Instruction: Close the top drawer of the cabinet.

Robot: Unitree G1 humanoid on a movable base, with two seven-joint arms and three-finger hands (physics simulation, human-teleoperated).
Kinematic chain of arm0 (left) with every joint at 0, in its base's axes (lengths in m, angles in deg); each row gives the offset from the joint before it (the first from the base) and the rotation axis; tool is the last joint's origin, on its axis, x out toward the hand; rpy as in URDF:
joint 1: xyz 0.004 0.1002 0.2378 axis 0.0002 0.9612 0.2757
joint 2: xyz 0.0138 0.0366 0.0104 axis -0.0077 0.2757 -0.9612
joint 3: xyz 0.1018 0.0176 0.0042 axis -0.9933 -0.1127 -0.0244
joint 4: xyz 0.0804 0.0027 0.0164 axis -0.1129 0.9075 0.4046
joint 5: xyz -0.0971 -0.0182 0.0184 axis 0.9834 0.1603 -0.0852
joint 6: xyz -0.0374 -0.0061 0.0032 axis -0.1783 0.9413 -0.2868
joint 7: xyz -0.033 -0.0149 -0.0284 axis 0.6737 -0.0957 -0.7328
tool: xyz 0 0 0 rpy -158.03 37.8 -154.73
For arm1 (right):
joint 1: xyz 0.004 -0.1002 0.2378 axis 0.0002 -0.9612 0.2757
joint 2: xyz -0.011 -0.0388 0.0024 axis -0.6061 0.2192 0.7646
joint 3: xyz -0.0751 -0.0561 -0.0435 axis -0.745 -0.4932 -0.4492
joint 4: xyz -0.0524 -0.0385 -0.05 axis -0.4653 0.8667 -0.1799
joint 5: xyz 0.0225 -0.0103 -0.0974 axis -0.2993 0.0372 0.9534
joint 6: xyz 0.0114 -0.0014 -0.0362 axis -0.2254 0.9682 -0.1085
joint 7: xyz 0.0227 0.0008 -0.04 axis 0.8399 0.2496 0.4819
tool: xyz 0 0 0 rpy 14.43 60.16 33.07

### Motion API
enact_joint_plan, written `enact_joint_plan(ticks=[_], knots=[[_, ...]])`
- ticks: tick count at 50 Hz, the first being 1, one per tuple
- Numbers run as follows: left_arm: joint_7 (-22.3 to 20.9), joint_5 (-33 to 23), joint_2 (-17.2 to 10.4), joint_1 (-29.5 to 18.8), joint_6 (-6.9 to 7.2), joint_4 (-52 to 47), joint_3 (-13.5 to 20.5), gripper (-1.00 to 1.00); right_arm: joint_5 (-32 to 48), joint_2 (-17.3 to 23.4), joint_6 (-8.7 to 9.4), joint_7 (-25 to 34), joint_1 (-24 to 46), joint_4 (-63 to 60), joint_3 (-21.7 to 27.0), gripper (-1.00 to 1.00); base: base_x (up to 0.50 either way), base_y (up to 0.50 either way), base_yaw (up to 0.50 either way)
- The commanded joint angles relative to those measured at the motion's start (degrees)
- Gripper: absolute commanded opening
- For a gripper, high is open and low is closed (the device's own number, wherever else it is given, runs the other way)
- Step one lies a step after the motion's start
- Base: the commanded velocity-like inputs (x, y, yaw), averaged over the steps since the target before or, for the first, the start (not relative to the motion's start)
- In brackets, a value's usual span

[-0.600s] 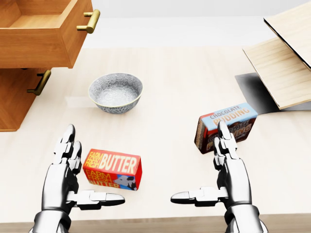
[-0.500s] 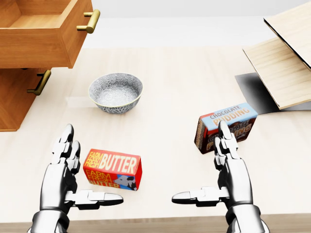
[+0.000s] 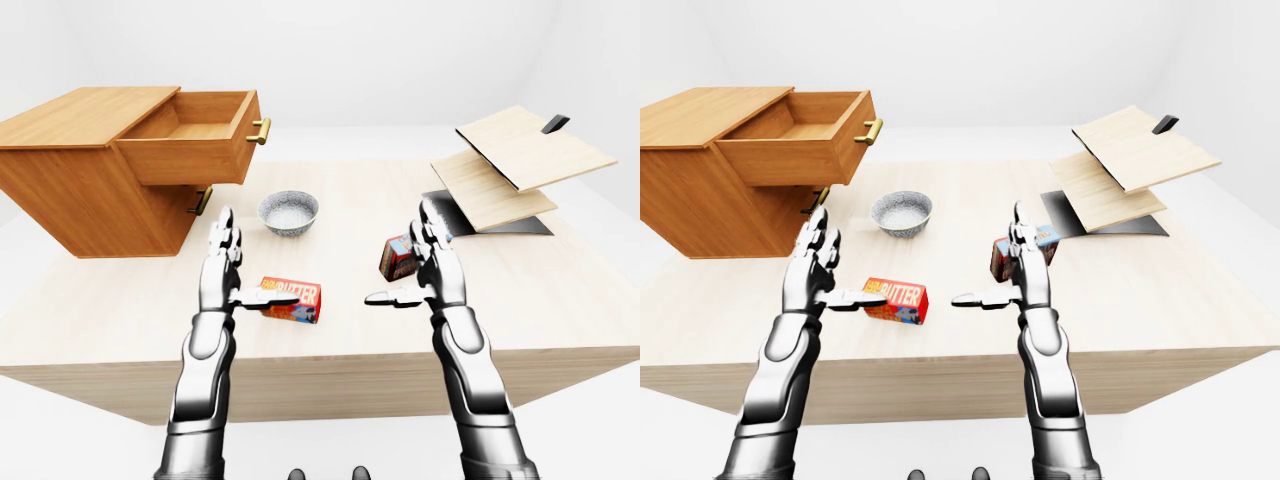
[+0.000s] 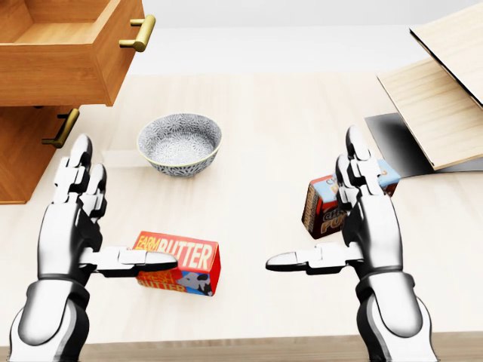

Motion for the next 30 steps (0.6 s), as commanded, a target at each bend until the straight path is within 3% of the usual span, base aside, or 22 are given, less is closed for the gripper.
enact_joint_plan(ticks=[1,17,30], knots=[[-0.03,1.28,-2.43,-7.90,0.00,-5.84,1.78,1.00,0.34,1.39,0.00,-0.63,8.30,-5.10,0.96,1.00,0.00,0.00,0.00],[-0.28,1.81,-3.31,-11.23,0.00,-13.36,2.13,1.00,-1.64,1.23,0.00,-1.71,8.91,-10.78,1.20,1.00,0.00,0.00,0.00],[-0.16,1.83,-3.06,-11.15,0.00,-13.77,1.75,1.00,-1.56,1.22,0.00,-1.61,8.61,-10.96,0.76,1.00,0.31,-0.01,0.00]])
